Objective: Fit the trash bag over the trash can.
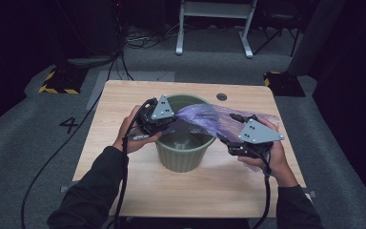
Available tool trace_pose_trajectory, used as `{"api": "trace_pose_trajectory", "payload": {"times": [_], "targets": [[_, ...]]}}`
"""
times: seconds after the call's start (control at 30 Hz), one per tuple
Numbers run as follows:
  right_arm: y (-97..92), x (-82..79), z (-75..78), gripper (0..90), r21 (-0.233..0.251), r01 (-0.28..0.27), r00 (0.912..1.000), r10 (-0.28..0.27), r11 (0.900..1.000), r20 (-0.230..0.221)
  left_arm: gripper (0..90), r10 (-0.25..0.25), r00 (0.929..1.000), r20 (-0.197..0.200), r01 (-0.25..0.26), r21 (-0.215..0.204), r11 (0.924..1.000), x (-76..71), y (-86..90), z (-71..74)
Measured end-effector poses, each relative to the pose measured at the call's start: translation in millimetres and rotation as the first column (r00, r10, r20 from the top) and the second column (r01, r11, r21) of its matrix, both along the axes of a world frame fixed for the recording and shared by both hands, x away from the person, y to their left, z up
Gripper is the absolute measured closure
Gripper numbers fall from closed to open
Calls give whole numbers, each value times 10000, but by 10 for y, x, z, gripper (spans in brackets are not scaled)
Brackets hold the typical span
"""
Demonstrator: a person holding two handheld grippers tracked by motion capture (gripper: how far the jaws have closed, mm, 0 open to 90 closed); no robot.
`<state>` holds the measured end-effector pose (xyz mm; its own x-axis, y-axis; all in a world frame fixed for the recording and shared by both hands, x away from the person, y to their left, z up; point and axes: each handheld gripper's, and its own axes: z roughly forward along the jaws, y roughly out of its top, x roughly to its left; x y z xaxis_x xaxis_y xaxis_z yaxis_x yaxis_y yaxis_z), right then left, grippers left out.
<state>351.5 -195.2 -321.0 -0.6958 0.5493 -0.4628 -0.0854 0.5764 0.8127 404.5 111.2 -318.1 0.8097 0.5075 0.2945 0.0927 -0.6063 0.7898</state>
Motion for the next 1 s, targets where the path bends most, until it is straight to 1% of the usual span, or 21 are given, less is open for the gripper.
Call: {"api": "trace_pose_trajectory", "payload": {"times": [0.03, 0.07, 0.13, 0.2, 0.33, 0.4, 0.5, 0.53, 0.57, 0.6, 0.67, 0.7, 0.73, 0.77, 0.8, 0.83, 0.87, 0.9, 0.93, 0.97, 1.0], "targets": [[-54, -20, 0, 283, 137, 107, 9999, -106, 9998, -78, 886, 23, 10000, -1, -23, -36, 10000, 3, 9, -2], [-54, -20, 0, 283, 137, 107, 9999, -106, 9998, -78, 886, 24, 10000, -25, -24, -89, 10000, 4, 22, -5], [-114, -37, -5, 272, 379, 90, 9997, -82, 9992, -211, 886, 64, 10000, -42, -65, -151, 9999, 10, 43, -15], [-180, -58, -18, 260, 498, 231, 9994, -217, 9985, -286, 886, 102, 9999, -74, -103, -224, 9997, 17, 61, -21], [-330, -115, -63, 241, 939, 264, 9979, -207, 9952, -607, 887, 105, 9999, -61, -107, -169, 9998, 25, 86, -41], [-355, -127, -81, 236, 946, 259, 9977, -197, 9952, -652, 886, 99, 9999, -79, -100, -189, 9998, 24, 94, -49], [-386, -151, -167, 222, 800, 340, 9966, -278, 9962, -780, 886, 120, 9998, -145, -124, -232, 9997, 29, 101, -64], [-392, -157, -238, 217, 678, 582, 9956, -529, 9960, -775, 886, 98, 9998, -173, -103, -272, 9996, 33, 105, -69], [-392, -157, -238, 217, 678, 582, 9956, -529, 9960, -775, 886, 94, 9998, -197, -100, -272, 9996, 37, 107, -73], [-388, -163, -332, 209, 658, 758, 9942, -703, 9949, -817, 886, 94, 9997, -222, -99, -263, 9996, 39, 105, -80], [-385, -162, -366, 209, 633, 838, 9936, -786, 9945, -807, 886, 56, 9997, -228, -62, -219, 9997, 44, 103, -90], [-378, -159, -411, 213, 543, 1015, 9921, -970, 9934, -791, 886, 67, 9997, -251, -73, -239, 9997, 45, 101, -100], [-368, -143, -497, 255, 421, 1235, 9894, -1198, 9914, -816, 885, 59, 9996, -288, -66, -258, 9996, 51, 108, -110], [-360, -133, -538, 277, 347, 1399, 9868, -1365, 9895, -868, 885, 59, 9996, -288, -66, -258, 9996, 51, 108, -110], [-342, -124, -575, 299, 120, 1658, 9825, -1641, 9861, -876, 885, 113, 9993, -368, -126, -349, 9993, 52, 112, -116], [-342, -124, -575, 299, 120, 1658, 9825, -1641, 9861, -876, 885, 74, 9992, -399, -90, -406, 9991, 56, 121, -115], [-283, -126, -639, 371, -386, 2171, 9734, -2193, 9754, -664, 885, 47, 9990, -437, -67, -457, 9989, 58, 127, -114], [-283, -126, -639, 371, -386, 2171, 9734, -2193, 9754, -664, 885, 51, 9991, -432, -71, -446, 9990, 58, 129, -112], [-272, -129, -654, 417, -378, 2209, 9734, -2227, 9746, -536, 885, 42, 9989, -456, -64, -467, 9989, 54, 128, -110], [-264, -130, -670, 461, -216, 2199, 9739, -2207, 9753, -528, 884, 30, 9989, -457, -52, -492, 9988, 50, 128, -107], [-272, -113, -692, 525, 74, 2249, 9733, -2243, 9744, -489, 883, 55, 9990, -451, -78, -509, 9987, 46, 128, -105]]}}
